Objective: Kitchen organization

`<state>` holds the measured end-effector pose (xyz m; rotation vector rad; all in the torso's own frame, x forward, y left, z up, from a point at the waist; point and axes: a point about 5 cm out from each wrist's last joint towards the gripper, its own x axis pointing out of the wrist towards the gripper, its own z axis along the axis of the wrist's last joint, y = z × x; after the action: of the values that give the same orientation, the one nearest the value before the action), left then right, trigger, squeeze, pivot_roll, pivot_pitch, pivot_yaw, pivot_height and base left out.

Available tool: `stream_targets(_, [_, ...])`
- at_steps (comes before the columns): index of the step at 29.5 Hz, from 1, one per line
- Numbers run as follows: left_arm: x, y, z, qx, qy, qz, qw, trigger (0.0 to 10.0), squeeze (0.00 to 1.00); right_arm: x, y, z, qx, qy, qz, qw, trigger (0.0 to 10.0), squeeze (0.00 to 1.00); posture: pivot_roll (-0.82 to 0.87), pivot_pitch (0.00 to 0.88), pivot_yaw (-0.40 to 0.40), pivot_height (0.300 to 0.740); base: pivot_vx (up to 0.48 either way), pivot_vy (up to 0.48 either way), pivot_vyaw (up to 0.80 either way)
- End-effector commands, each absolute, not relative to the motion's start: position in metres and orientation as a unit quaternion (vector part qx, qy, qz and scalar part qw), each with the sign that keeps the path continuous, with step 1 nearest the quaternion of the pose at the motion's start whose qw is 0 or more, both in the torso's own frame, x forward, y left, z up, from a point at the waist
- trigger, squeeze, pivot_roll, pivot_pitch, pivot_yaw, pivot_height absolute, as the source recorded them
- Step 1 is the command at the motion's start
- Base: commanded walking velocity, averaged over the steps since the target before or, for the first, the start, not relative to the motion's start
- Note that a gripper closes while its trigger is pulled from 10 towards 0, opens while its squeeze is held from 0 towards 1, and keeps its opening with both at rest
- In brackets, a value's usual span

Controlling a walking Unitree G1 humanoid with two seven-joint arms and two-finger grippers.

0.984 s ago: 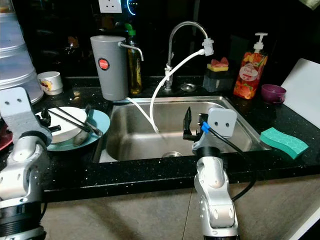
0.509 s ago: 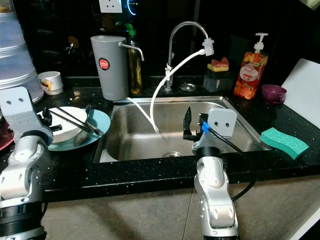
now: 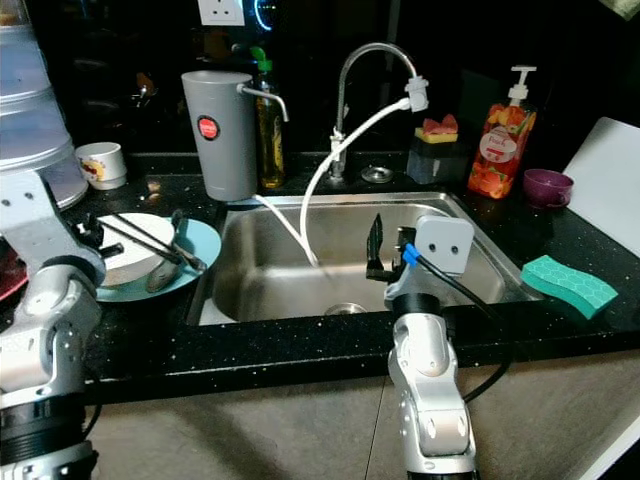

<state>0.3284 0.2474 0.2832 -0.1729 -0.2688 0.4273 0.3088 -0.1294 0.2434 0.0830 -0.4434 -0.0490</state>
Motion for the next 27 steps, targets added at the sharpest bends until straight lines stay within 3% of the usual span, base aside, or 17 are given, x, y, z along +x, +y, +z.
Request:
stream_targets(1, [0.331, 0.244, 0.288, -0.086, -0.133, 0.195, 0.968, 10.0, 1.00, 0.309, -0.129, 0.242, 0.043, -0.217, -0.023, 0.975, 10.0, 0.00, 0.09, 0.062, -0.033, 0.740, 0.000, 0.000, 0.00])
stream_targets(13, [0.340, 0.241, 0.288, -0.131, -0.103, 0.213, 0.963, 10.0, 1.00, 0.311, -0.127, 0.242, 0.042, -0.218, -0.017, 0.975, 10.0, 0.00, 0.09, 0.048, -0.036, 0.740, 0.000, 0.000, 0.00])
stream_targets(14, [0.344, 0.241, 0.288, -0.126, -0.089, 0.217, 0.964, 10.0, 0.00, 0.312, -0.128, 0.243, 0.041, -0.219, -0.017, 0.975, 10.0, 0.00, 0.09, 0.050, -0.035, 0.740, 0.000, 0.000, 0.00])
stream_targets(27, [0.346, 0.249, 0.280, -0.132, -0.053, 0.242, 0.960, 10.0, 0.00, 0.309, -0.126, 0.242, 0.042, -0.217, -0.019, 0.975, 10.0, 0.00, 0.09, 0.077, -0.029, 0.740, 0.000, 0.000, 0.00])
